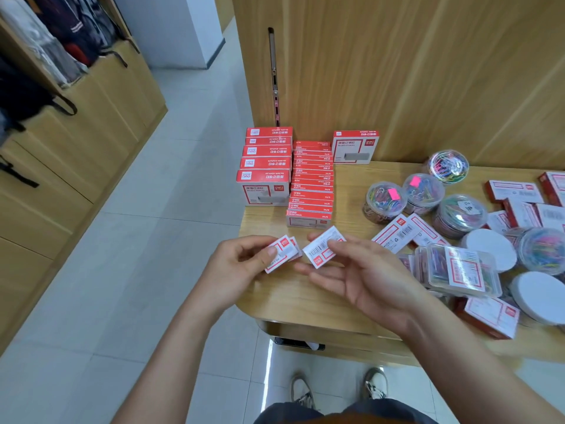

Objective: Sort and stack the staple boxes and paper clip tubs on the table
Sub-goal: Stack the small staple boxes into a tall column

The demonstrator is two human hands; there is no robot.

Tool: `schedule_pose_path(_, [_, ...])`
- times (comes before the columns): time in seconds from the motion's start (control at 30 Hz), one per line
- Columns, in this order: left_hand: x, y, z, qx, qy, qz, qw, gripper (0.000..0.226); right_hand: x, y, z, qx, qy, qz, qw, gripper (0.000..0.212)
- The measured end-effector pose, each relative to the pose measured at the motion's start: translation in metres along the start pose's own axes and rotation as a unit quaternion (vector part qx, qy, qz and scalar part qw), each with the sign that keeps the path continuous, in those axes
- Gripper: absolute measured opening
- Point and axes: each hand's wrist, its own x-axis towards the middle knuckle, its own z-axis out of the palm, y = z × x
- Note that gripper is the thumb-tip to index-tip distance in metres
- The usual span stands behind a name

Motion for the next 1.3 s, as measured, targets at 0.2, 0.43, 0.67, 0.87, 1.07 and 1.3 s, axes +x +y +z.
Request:
schedule_pose_path(0.2, [0.007,-0.005,0.009,0.111,0.061,-0.025,0.992,0.011,-0.002,0.004,0.001,-0.215,0.120,-0.113,0.963,0.010])
schedule_pose_path(0.43, [0.005,0.003,0.009,0.180,0.124,0.061,0.974,0.014,0.001,0.004,-0.008,-0.262,0.073,-0.171,0.947,0.014])
schedule_pose_path(0.67, [-0.018,0.030,0.012,0.027,-0.023,0.060,0.998,0.033,0.008,0.006,0.000,-0.260,-0.054,-0.221,0.938,0.022])
schedule_pose_path(0.87, [-0.013,0.017,0.012,0.112,0.096,0.088,0.985,0.037,0.020,0.007,-0.012,-0.500,0.019,-0.280,0.819,0.060])
schedule_pose_path(1.07, [-0.005,-0.003,0.010,0.284,0.081,0.107,0.950,0.053,0.035,0.017,-0.011,-0.676,-0.016,-0.239,0.697,0.081])
schedule_pose_path(1.3, [-0.002,0.000,0.007,0.343,0.034,0.063,0.937,0.068,0.042,0.018,0.000,-0.733,0.027,-0.252,0.631,0.056])
